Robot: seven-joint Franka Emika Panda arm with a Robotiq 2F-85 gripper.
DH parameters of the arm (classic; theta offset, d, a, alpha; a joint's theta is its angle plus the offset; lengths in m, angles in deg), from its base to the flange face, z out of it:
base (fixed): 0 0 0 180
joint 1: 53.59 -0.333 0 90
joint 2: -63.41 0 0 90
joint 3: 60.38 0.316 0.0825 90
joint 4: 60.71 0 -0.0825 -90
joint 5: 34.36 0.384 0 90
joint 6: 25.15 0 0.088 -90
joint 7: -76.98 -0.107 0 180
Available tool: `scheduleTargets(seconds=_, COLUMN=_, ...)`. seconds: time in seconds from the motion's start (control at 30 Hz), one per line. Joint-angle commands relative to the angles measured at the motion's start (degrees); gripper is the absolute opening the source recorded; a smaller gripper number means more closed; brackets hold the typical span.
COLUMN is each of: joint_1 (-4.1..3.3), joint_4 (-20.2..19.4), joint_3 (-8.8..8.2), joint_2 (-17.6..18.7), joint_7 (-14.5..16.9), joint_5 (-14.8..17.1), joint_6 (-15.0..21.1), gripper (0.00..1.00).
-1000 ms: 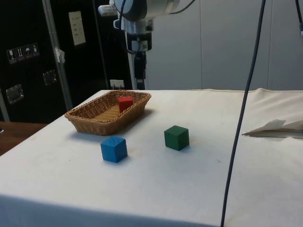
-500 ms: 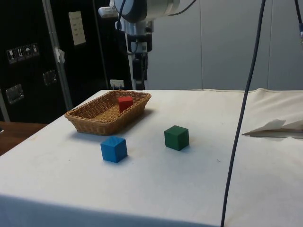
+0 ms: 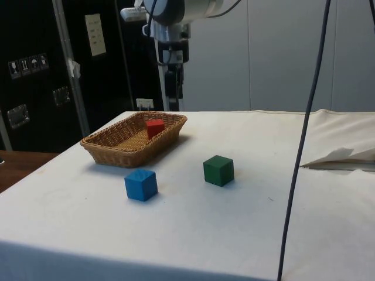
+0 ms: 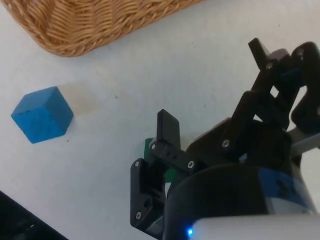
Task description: Pick up exactly two blocks and place them into the basket.
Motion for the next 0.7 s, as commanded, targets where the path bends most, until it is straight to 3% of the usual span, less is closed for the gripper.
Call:
scheduleTargets(seconds=0.0, joint_1=-1.83, joint_4=-1.8, joint_3=-1.83, joint_2=-1.2, joint_7=-0.9, joint_5=-1.5, joint_6=0.4, gripper=1.00)
scheduleTargets(seconds=0.2, joint_1=-1.72, joint_4=-1.9, joint_3=-1.60, joint_2=-4.2, joint_7=-3.3, joint_5=-4.8, joint_6=-0.5, gripper=1.00)
scheduleTargets(seconds=0.23, joint_1=0.00, joint_4=-0.1, joint_3=0.06, joint_2=-3.1, joint_7=-2.5, joint_5=-3.3, joint_6=-1.1, gripper=1.00)
scheduleTargets(seconds=0.27, joint_1=-1.66, joint_4=-1.9, joint_3=-1.55, joint_2=-4.7, joint_7=-3.7, joint_5=-5.3, joint_6=-0.5, gripper=1.00)
scheduleTargets(seconds=0.47, joint_1=-1.43, joint_4=-2.2, joint_3=-0.86, joint_2=-7.5, joint_7=-6.1, joint_5=-8.3, joint_6=-1.1, gripper=1.00)
scheduleTargets(seconds=0.5, joint_1=0.00, joint_4=-0.4, joint_3=0.52, joint_2=-6.5, joint_7=-5.3, joint_5=-6.9, joint_6=-2.2, gripper=1.00)
scheduleTargets(seconds=0.53, joint_1=-1.43, joint_4=-2.3, joint_3=-0.74, joint_2=-7.8, joint_7=-6.5, joint_5=-8.6, joint_6=-1.1, gripper=1.00)
scheduleTargets(seconds=0.67, joint_1=-1.26, joint_4=-2.8, joint_3=-0.11, joint_2=-8.9, joint_7=-7.7, joint_5=-9.4, joint_6=-1.3, gripper=1.00)
